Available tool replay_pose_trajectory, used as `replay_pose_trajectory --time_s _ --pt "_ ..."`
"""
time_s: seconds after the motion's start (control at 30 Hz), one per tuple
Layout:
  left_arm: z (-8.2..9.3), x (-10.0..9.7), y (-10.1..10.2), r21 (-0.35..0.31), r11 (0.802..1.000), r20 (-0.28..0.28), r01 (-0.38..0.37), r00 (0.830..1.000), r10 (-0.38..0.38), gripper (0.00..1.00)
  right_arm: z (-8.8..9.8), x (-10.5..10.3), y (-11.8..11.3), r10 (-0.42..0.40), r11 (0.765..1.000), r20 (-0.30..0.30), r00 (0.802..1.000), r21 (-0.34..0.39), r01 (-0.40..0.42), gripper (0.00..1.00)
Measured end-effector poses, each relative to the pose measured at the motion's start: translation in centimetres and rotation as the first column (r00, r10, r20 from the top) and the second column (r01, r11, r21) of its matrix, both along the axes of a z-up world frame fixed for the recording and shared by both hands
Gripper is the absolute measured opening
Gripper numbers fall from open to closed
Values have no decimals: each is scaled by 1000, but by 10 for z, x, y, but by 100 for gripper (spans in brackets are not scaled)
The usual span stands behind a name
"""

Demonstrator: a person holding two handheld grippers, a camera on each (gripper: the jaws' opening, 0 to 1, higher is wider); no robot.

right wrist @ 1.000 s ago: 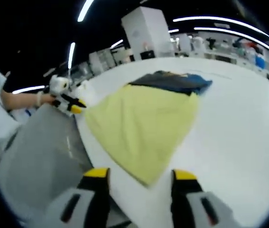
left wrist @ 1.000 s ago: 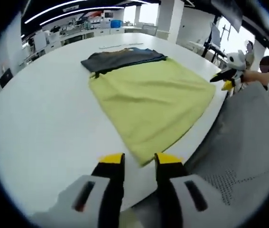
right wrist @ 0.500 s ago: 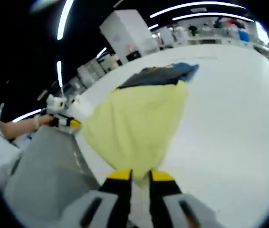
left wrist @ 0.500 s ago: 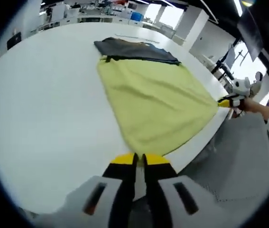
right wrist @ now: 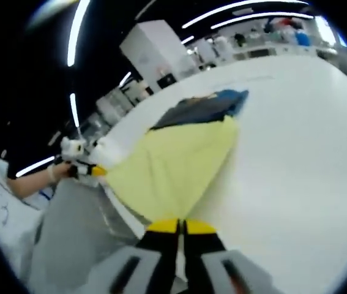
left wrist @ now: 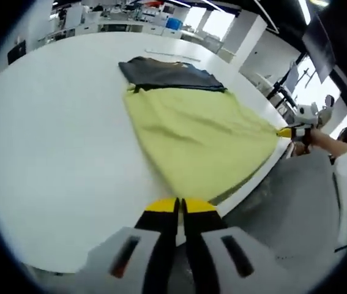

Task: Fold the garment on the visible template until the final outline fits inside the template.

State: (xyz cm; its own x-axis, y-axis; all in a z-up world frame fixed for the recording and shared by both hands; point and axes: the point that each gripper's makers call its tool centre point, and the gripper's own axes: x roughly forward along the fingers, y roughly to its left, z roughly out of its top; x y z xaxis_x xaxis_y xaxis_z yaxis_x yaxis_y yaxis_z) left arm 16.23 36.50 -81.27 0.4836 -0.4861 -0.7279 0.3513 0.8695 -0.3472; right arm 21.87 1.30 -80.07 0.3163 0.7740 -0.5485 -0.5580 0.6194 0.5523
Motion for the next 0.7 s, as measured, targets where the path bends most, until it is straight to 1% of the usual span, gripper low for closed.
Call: replay_pose_trajectory --time_s 0.07,0.1,0.17,0.33,0.4,0.43,0.5,0.6,0.7 --pt "6 -3 -1 -14 1000 0 -2 1000 2 0 6 -6 -1 -21 999 -33 999 31 22 0" --pt "8 -5 -3 -25 1000 2 -3 1000 3 0 7 -8 -2 -25 999 -38 999 36 26 0" --pt "15 -10 -6 -47 999 -3 -4 1000 4 0 9 -14 -6 -29 999 -51 998 39 31 0" --pt "31 -21 -9 -68 998 4 16 1000 -16 0 15 -36 -7 -23 999 -89 996 40 26 0" --pt "33 -23 -8 -67 997 9 30 1000 -30 0 14 -41 -11 -24 999 -106 994 43 29 0" --pt "34 -25 -7 -59 998 7 39 999 -39 0 14 -44 -14 -28 998 -125 992 46 34 0" --pt "38 -28 -8 -63 997 11 49 999 -48 0 18 -50 -14 -37 997 -139 990 62 46 0" --pt "44 -34 -10 -65 996 16 66 998 -65 0 22 -58 -15 -36 997 -156 987 65 46 0" --pt "47 -37 -11 -90 994 14 59 998 -58 0 25 -65 -16 -47 995 -185 982 78 62 0"
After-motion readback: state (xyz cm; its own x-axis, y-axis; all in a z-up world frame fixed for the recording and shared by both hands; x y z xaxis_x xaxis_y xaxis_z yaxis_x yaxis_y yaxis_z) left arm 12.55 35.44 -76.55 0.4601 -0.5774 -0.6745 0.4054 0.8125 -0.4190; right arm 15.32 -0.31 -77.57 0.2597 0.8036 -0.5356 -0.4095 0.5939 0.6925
